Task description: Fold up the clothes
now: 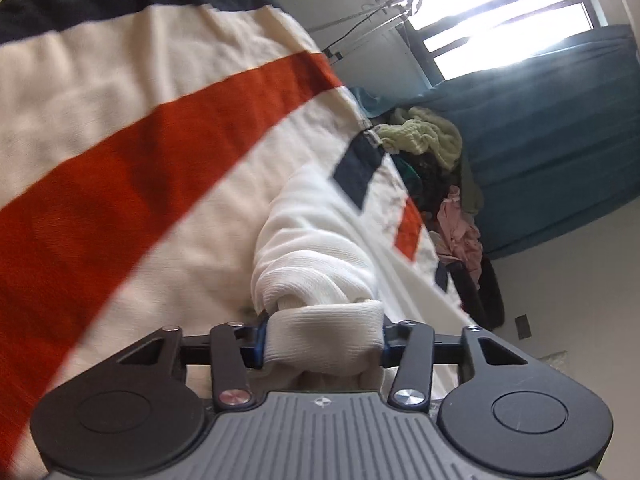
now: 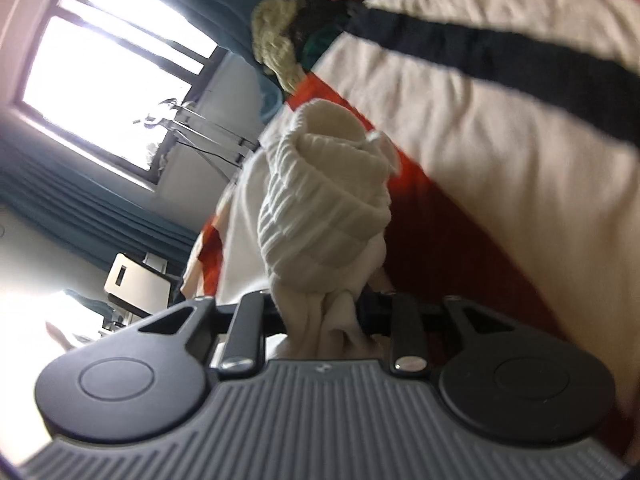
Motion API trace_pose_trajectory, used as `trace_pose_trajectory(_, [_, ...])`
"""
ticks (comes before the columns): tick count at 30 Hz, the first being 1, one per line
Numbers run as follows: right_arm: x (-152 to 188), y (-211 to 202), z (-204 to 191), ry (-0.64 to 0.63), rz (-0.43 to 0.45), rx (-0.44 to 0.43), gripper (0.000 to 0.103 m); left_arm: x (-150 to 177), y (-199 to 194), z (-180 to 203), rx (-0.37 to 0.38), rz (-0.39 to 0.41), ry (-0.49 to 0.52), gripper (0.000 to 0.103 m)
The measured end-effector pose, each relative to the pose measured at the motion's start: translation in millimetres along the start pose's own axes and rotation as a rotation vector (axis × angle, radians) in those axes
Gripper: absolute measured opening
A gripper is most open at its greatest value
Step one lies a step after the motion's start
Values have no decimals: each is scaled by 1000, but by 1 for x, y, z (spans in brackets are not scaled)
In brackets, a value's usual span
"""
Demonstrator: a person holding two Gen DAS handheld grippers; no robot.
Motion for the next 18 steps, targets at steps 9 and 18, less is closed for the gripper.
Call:
trace_pose_trajectory(9, [-144, -38, 18, 129, 84, -49, 28, 6, 91, 184, 94, -79, 124, 41])
trace_pose_trajectory(18, [-308, -35, 51, 118, 272, 35, 29, 32, 271, 309, 240, -143, 127, 41])
Point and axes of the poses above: each gripper's, at about its wrist camera, not at the fingertips, and y roughly the way its jaws point, z to its right, x to its underside, the point moved 9 cm from there along y, roughly the way its jaws point, and after that the axes turned 3 degrees about x, right-handed, at the moved point
